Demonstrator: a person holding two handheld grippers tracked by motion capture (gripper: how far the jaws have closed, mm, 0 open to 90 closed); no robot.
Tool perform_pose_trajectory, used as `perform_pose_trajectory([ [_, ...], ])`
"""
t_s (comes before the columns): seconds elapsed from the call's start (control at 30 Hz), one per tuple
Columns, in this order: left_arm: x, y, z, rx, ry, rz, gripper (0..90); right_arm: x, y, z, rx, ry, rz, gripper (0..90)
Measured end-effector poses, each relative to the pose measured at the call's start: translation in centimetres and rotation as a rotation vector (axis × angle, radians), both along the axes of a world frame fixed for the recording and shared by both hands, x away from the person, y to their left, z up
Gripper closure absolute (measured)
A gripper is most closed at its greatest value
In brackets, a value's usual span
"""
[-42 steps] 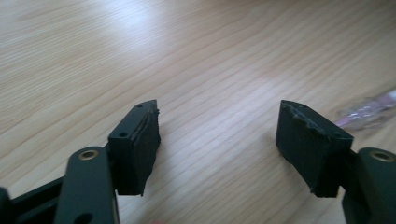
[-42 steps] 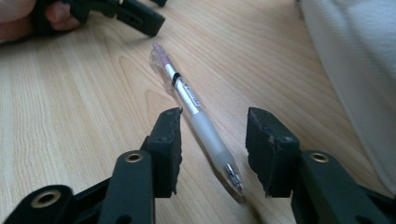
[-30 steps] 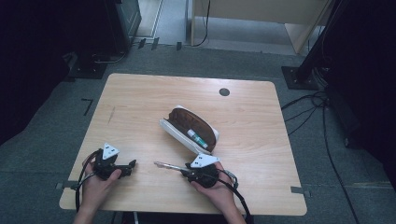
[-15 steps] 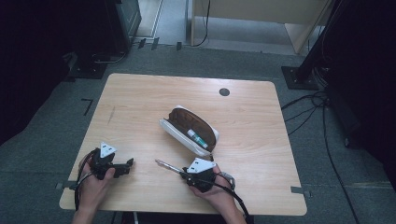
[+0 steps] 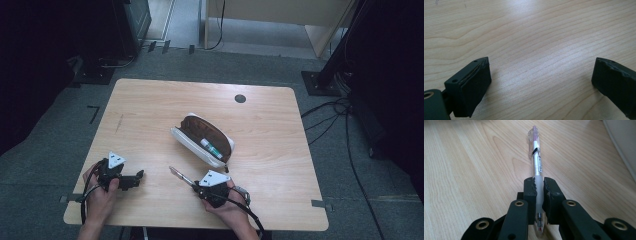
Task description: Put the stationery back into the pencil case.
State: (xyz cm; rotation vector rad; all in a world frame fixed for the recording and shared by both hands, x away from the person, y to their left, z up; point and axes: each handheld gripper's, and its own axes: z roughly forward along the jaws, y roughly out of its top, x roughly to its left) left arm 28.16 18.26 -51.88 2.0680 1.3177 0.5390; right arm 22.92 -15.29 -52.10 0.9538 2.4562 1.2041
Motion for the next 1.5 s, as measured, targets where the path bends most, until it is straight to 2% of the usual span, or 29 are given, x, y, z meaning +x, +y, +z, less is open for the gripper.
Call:
perform_pose_trajectory([
  [0.27, 0.0, 0.0, 0.0, -0.001, 0.000, 0.002, 2.5, -0.1, -0.4, 1.3, 0.067, -0.021, -0.023, 81.4],
  [0.8, 0.0, 0.0, 0.0, -0.001, 0.000, 0.002, 2.5, 0.2, -1.0, 5.3, 0.128, -0.059, -0.030, 81.4],
  [1.2, 0.0, 0.0, 0.0, -0.001, 0.000, 0.003, 2.5, 1.1, -1.7, 8.9, 0.173, -0.096, -0.023, 81.4],
  [1.5, 0.0, 0.0, 0.0, 0.000, 0.000, 0.002, 2.5, 2.0, -2.3, 10.5, 0.199, -0.112, -0.042, 81.4],
])
